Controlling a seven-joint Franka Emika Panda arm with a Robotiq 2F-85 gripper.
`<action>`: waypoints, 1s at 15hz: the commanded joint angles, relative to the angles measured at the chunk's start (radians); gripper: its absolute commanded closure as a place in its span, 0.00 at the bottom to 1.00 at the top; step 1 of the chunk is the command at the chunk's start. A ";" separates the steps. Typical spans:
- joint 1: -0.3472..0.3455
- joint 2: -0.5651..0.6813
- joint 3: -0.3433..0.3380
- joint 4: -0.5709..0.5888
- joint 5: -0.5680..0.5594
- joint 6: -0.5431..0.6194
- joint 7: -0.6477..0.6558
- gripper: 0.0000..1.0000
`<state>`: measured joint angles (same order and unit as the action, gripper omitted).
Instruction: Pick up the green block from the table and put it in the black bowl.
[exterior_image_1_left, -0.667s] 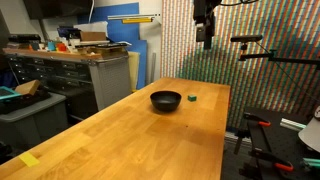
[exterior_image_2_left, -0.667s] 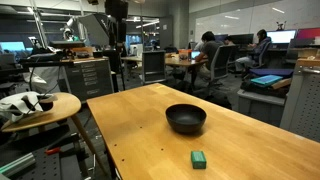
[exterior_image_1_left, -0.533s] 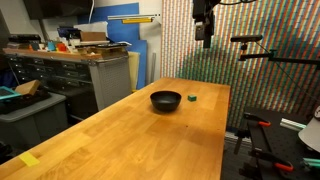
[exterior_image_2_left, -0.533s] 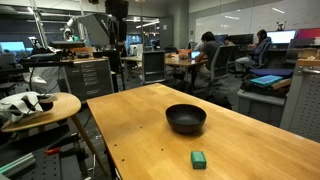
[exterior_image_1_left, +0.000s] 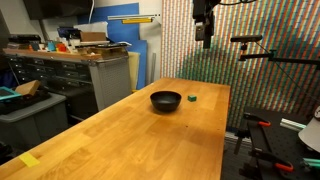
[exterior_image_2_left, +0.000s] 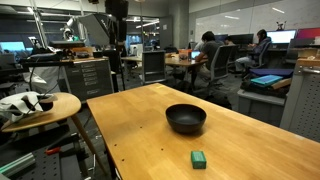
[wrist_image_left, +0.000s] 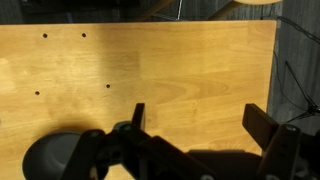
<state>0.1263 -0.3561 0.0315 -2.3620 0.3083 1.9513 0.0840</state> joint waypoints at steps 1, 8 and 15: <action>0.000 0.006 0.012 0.005 -0.020 -0.025 -0.100 0.00; 0.003 -0.019 0.018 -0.055 -0.121 -0.055 -0.308 0.00; -0.012 -0.089 0.000 -0.178 -0.353 0.058 -0.447 0.00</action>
<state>0.1248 -0.3762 0.0447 -2.4754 0.0312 1.9575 -0.2911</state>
